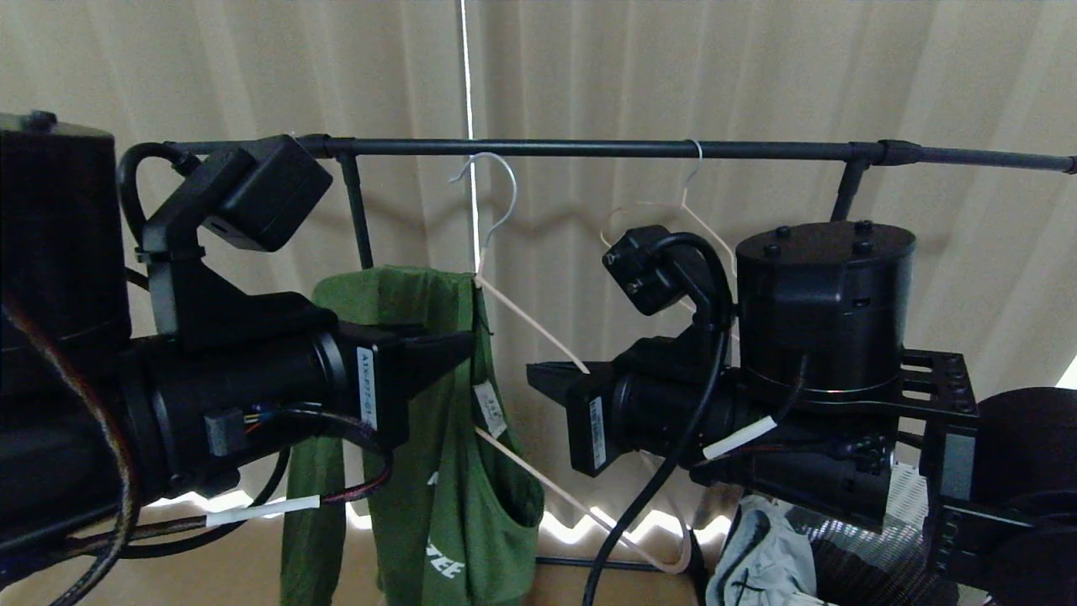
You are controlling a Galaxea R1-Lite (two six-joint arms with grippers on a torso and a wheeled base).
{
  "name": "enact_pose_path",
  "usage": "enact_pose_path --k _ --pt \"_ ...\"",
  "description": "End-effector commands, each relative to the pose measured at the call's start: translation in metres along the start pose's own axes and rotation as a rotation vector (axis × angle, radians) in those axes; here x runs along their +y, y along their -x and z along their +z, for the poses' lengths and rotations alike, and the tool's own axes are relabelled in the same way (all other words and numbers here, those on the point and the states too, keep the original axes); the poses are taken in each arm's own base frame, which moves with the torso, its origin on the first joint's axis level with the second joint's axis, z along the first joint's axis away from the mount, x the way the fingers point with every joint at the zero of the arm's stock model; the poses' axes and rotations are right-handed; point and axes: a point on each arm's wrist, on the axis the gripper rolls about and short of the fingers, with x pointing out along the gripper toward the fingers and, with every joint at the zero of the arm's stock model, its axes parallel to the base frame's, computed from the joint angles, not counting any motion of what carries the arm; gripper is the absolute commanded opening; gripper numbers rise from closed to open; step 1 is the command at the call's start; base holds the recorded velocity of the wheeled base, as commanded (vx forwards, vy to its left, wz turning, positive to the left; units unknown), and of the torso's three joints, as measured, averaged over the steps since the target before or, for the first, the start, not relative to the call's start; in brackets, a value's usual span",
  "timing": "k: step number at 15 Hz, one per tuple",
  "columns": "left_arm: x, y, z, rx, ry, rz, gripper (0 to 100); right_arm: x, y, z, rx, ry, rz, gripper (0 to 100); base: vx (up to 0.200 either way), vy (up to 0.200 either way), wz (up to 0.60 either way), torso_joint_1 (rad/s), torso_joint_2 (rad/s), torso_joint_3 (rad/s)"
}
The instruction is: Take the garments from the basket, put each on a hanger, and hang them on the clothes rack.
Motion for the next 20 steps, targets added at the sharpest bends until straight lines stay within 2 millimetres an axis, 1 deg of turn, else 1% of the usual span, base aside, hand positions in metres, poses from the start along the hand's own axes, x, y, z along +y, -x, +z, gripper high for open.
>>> enact_pose_path --k 1,5,7,10,11,12,14,17,19,20 --pt "0.002 0.006 -0.004 0.003 -0.011 0.000 100 0.000 0.004 0.004 -0.018 0.000 0.002 0 0.000 0.000 0.00 0.000 0.00 0.000" --pt "0.007 0.008 -0.010 0.014 -0.034 0.018 100 0.000 0.015 0.010 -0.043 -0.005 0.005 0 0.000 0.000 0.00 0.000 0.00 0.000" --pt "0.011 0.015 -0.014 0.013 -0.044 0.028 100 -0.003 0.023 0.014 -0.062 -0.005 0.001 0 0.000 0.000 0.00 0.000 0.00 0.000" --pt "0.022 0.027 -0.018 0.000 -0.089 0.067 100 -0.016 0.037 0.011 -0.060 0.025 -0.034 0 0.000 0.000 0.00 0.000 0.00 0.000" --pt "0.027 0.026 -0.019 0.004 -0.113 0.091 100 -0.023 0.040 0.008 -0.051 0.037 -0.056 0 0.000 0.000 0.00 0.000 0.00 0.000" --pt "0.033 0.025 -0.021 0.014 -0.152 0.125 100 -0.028 0.042 0.005 -0.042 0.039 -0.073 0 0.000 0.000 0.00 0.000 0.00 0.000" --pt "0.039 0.024 -0.026 0.004 -0.232 0.151 100 -0.033 0.050 0.001 -0.037 0.045 -0.088 0 0.000 0.000 0.00 0.000 0.00 0.000" --pt "0.056 0.021 -0.027 -0.110 -0.410 0.247 100 -0.043 0.069 -0.001 -0.040 0.156 -0.101 0 0.000 0.000 0.00 0.000 0.00 0.000" --pt "0.062 0.020 -0.027 -0.145 -0.469 0.287 100 -0.046 0.073 -0.001 -0.032 0.173 -0.080 0 0.000 0.000 0.00 0.000 0.00 0.000" --pt "0.064 0.016 -0.028 -0.136 -0.491 0.296 100 -0.051 0.073 -0.003 -0.026 0.200 -0.093 0 0.000 0.000 0.00 0.000 0.00 0.000"
